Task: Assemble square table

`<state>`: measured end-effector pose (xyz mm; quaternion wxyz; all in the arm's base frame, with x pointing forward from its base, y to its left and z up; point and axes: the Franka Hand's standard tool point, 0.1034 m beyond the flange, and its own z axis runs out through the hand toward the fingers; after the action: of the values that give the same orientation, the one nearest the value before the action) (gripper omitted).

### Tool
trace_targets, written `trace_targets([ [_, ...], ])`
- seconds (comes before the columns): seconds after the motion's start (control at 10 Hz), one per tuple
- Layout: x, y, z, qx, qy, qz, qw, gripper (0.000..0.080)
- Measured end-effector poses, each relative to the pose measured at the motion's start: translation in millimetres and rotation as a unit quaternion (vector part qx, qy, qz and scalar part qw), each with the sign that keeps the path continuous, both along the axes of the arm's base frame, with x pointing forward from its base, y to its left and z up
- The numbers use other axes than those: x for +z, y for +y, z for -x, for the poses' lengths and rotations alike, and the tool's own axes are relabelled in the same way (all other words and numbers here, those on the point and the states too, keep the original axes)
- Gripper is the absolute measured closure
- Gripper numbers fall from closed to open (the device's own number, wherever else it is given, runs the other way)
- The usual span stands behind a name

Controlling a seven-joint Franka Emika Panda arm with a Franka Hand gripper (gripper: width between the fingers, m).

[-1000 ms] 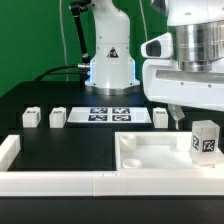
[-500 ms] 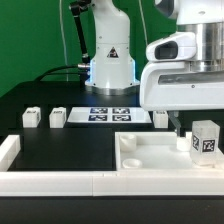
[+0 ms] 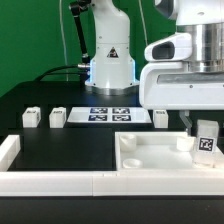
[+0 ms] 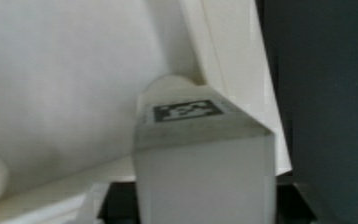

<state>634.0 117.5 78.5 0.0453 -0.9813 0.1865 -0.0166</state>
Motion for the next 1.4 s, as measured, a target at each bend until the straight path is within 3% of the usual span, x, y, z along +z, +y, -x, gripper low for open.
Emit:
trace_targets([
  [0.3,-1.0,-4.7,0.0,-0.165,0.016,-0.014,0.986,0.0503],
  [0.5,-1.9,-4.3,1.8,-0.355,0.034,-0.024,0.934,0.0503],
  [0.7,-3.7,-9.5,4.9,-0.522,0.043,-0.067,0.849,0.0503],
  [0.8,-4.0,-9.5,6.2,-0.543,0.043,-0.071,0.836,0.0503],
  [0.9,-3.9,-8.9,6.3,-0.547,0.044,-0.071,0.833,0.0503],
  [1.0,-4.5,-7.4,7.1,-0.515,0.039,-0.064,0.854,0.0503],
  [1.1,-5.1,-1.2,10.0,-0.456,0.035,-0.049,0.888,0.0324],
  [1.2,-4.2,3.4,11.6,-0.392,0.046,-0.033,0.918,0.0206],
  [1.3,-2.3,4.2,6.3,-0.335,0.039,-0.03,0.941,0.0206],
  [1.4,-3.5,4.0,7.2,-0.317,0.038,-0.029,0.947,0.016],
])
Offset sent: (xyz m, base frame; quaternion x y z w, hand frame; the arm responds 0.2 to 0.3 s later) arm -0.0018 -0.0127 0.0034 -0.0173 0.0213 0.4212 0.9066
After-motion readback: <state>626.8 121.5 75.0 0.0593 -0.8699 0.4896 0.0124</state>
